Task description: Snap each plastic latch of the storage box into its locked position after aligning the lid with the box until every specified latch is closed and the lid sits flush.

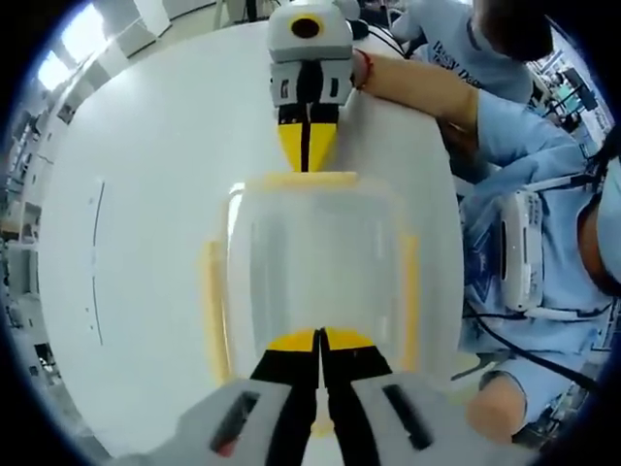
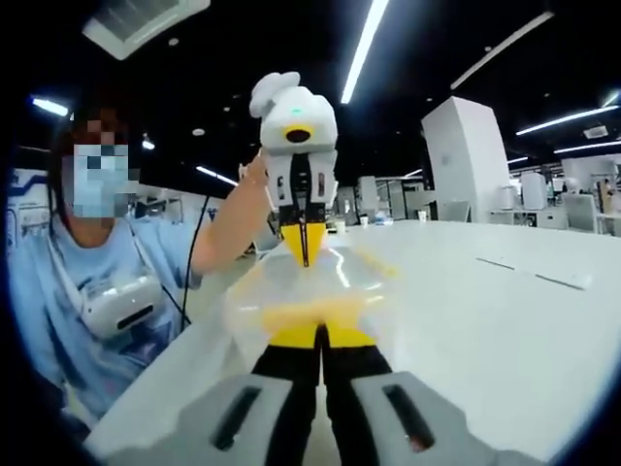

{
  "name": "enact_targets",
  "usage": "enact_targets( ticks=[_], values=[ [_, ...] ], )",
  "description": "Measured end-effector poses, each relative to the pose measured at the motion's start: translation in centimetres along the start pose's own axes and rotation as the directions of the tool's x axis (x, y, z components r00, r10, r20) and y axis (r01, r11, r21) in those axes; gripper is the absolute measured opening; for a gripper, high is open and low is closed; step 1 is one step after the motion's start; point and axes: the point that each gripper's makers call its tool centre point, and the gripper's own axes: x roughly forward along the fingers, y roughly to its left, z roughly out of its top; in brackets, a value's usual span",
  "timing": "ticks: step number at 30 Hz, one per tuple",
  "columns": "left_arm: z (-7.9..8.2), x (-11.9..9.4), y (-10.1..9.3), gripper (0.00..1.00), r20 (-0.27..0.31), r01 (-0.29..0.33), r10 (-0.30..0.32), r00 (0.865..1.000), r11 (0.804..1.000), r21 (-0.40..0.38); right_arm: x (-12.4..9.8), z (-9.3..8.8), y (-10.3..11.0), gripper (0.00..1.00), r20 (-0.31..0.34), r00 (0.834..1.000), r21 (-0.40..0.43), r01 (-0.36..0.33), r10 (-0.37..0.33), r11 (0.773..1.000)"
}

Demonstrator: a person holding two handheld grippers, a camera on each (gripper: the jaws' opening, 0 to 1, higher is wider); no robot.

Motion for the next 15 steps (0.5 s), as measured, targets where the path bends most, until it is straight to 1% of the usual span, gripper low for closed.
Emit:
enact_targets(
  ticks=[8, 11, 12, 13, 15],
  values=[
    [-0.10, -0.02, 0.21, 0.00, 0.006, 0.004, -0.004, 1.000, 1.000, -0.011, 0.16, 0.36, -0.27, 0.00, -0.014, 1.000, -0.009, 0.008, -0.008, 1.000],
    [-0.16, -0.06, 0.12, 0.00, 0.006, -0.010, 0.010, 1.000, 1.000, 0.008, 0.18, 0.46, -0.16, 0.00, -0.020, 1.000, -0.008, 0.010, -0.010, 1.000],
    [-0.15, -0.07, 0.11, 0.00, 0.009, -0.014, 0.014, 1.000, 1.000, 0.021, 0.18, 0.45, -0.12, 0.00, -0.024, 1.000, -0.014, 0.013, -0.013, 1.000],
    [-0.20, -0.09, 0.12, 0.00, 0.013, -0.015, 0.015, 1.000, 1.000, 0.027, 0.24, 0.44, -0.11, 0.00, -0.038, 0.999, -0.049, 0.021, -0.023, 0.999],
    [-0.23, -0.10, 0.25, 0.00, 0.024, -0.012, 0.011, 1.000, 1.000, 0.014, 0.38, 0.46, 0.20, 0.00, -0.048, 0.998, -0.063, 0.027, -0.030, 0.998]
  ],
)
